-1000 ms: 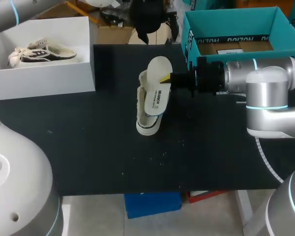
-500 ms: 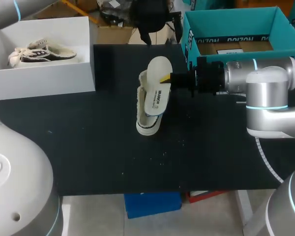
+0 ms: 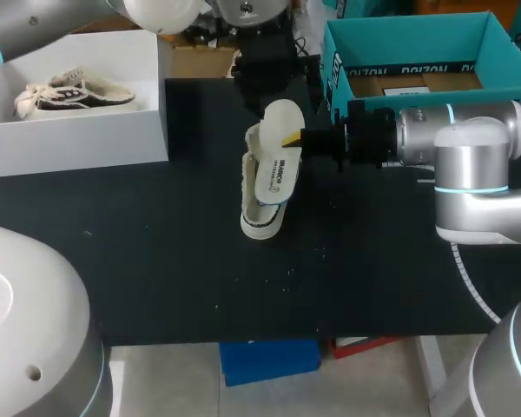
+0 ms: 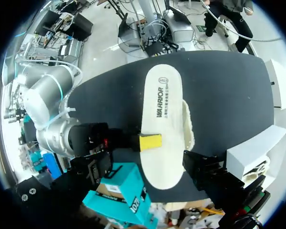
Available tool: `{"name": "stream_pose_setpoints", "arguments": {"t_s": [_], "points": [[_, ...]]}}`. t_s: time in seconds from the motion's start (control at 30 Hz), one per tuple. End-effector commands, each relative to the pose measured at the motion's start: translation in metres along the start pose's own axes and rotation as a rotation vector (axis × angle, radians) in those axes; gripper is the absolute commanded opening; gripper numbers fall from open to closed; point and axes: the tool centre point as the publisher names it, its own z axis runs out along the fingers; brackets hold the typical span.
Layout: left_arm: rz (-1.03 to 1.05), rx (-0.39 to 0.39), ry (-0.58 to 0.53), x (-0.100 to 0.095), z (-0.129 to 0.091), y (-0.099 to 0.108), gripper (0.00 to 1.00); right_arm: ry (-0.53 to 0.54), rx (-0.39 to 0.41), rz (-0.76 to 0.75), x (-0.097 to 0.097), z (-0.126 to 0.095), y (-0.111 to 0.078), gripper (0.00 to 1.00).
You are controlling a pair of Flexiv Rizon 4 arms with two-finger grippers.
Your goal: Take the shoe out of the shoebox, open the shoe tongue, remove and reinsert the insole, then place the shoe into the shoebox
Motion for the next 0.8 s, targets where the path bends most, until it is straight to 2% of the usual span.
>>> {"name": "stream_pose_setpoints", "arguments": {"t_s": [0.03,0.6,0.7,0.8], "points": [[0.007,-0.078,-0.019,0.005,0.004,-0.028,1.0,-0.002,-0.004,0.001,0.001,0.001,-0.001,0.0],[0.004,-0.083,0.02,0.01,0.005,-0.074,1.0,-0.002,-0.004,0.001,0.001,0.001,-0.001,0.0],[-0.009,-0.086,0.012,0.013,0.006,-0.08,1.0,-0.002,-0.004,0.001,0.001,0.001,-0.001,0.0],[-0.049,-0.119,-0.05,0.022,0.006,-0.081,1.0,-0.002,-0.004,0.001,0.001,0.001,-0.001,0.0]]}}
